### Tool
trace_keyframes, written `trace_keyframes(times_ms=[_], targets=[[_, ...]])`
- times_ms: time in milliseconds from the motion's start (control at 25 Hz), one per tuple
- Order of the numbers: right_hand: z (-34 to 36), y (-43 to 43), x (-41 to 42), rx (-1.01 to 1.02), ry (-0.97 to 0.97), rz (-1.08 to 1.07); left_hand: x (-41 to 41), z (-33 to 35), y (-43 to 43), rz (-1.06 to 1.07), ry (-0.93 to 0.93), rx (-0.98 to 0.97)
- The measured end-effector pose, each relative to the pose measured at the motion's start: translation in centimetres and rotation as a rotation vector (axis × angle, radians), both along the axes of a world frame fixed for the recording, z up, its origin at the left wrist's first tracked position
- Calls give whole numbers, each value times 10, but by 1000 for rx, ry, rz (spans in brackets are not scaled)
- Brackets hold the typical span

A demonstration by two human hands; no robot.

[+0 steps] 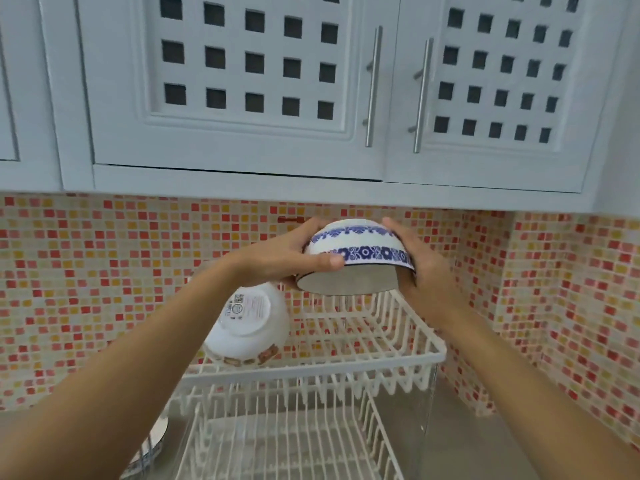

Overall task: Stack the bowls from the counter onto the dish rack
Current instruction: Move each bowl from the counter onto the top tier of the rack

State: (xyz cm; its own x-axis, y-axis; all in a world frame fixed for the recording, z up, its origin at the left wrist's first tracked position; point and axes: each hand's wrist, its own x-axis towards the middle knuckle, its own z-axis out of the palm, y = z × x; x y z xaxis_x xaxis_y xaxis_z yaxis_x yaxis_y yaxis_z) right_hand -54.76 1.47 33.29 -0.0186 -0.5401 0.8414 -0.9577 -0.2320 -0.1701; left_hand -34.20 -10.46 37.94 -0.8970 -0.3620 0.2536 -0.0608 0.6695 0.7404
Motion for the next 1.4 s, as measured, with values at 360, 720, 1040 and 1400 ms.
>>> trace_keyframes(times_ms=[360,720,1040,1400], targets=[[-11,-17,-36,723,-228,181,-45,-41,-8,315,-34,-340],[-30,-50,-46,872,-152,78,-80,-74,-17,433,-259,-412],[-46,-74,-46,1008,9,-100,-100,-95,-14,486,-395,-521],[-56,-84,-49,1041,114,-157,-98,-98,-16,483,-441,-556]])
